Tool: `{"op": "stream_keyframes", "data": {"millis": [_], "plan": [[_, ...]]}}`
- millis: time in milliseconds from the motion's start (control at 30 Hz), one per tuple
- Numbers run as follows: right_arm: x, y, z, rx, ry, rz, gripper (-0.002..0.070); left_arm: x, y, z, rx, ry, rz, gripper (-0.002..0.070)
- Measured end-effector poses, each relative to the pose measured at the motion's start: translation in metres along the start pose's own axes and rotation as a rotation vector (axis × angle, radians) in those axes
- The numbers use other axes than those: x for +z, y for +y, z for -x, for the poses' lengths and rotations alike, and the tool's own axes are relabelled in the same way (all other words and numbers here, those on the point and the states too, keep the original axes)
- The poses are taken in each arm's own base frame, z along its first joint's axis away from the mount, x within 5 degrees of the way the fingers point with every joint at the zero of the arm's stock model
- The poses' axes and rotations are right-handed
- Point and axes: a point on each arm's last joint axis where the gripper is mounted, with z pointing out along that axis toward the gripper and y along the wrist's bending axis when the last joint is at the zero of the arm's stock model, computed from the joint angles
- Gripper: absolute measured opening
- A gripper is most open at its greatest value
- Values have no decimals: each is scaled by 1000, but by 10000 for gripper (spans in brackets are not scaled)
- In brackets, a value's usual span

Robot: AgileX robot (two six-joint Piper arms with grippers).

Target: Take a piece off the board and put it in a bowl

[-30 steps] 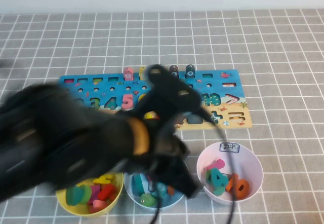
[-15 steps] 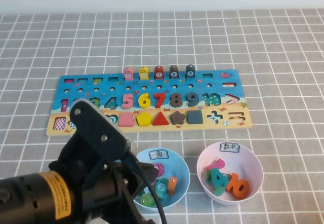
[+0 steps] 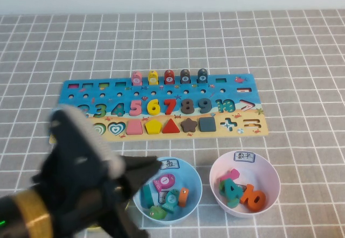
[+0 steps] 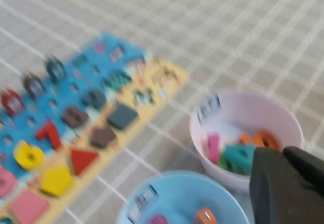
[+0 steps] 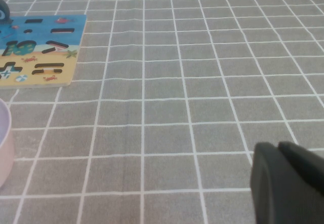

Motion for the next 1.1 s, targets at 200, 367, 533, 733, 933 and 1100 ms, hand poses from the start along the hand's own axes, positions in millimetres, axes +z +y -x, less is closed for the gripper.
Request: {"op": "stream_keyframes", "data": {"millis": [200, 367, 533, 733, 933, 1100], "plan": [[0, 0, 0, 0, 0, 0, -17, -44, 23, -37, -36, -299, 156, -2], [0, 0, 0, 0, 0, 0, -17, -82, 36, -76, -98, -460, 403, -2], [0, 0, 0, 0, 0, 0, -17, -99, 36, -110, -140, -546, 598, -2], [0, 0, 0, 0, 0, 0, -17, -103, 35, -133, -209, -527, 702, -2], [0, 0, 0, 0, 0, 0, -17, -101, 37, -150, -237, -344, 779, -3], [0, 0, 0, 0, 0, 0, -17, -100, 38, -161, -275, -224, 829, -3]]}}
